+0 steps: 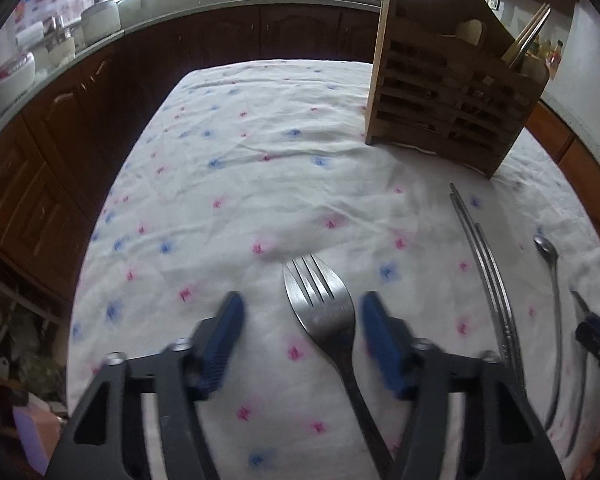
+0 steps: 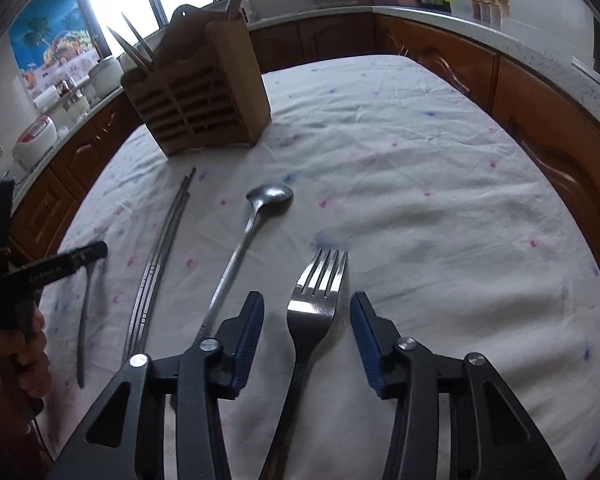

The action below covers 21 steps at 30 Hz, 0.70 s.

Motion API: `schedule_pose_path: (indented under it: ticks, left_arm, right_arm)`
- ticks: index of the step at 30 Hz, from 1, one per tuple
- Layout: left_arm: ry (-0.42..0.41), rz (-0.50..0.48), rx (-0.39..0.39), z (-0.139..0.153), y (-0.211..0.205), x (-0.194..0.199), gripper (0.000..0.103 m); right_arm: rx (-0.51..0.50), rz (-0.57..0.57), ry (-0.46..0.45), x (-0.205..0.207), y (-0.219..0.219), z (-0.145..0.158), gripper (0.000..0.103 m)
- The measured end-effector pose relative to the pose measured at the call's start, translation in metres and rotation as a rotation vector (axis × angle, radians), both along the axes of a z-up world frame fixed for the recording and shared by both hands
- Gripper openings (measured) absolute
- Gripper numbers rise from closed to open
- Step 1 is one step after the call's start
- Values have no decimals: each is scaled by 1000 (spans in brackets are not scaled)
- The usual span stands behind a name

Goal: Organize utensils
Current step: 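Grasp a metal fork with the left tool while the right tool grasps another fork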

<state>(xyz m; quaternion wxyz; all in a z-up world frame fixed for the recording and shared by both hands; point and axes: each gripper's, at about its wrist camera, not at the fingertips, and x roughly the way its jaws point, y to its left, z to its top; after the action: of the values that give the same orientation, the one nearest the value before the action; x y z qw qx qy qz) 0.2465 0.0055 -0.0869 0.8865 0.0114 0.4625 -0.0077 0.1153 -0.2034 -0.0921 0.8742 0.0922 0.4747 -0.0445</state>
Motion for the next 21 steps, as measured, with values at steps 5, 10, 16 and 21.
schedule_pose_path:
  ticks: [5,10,16,21]
  left_arm:
    - [0,-26,-15,-1,-1,4,32]
    - [0,-34,-88,4,10,-4,29]
    - [-33,-44,-145,21,19,-24,27]
    - [-77,-58,-181,40,23,-45,25]
  right_arm:
    - [-3,9,5,6,-3,0,25]
    - [16,15,-22,2,-4,8,24]
    - [33,27,-90,-2,-1,30,23]
    - [51,35,-137,-7,3,47,23]
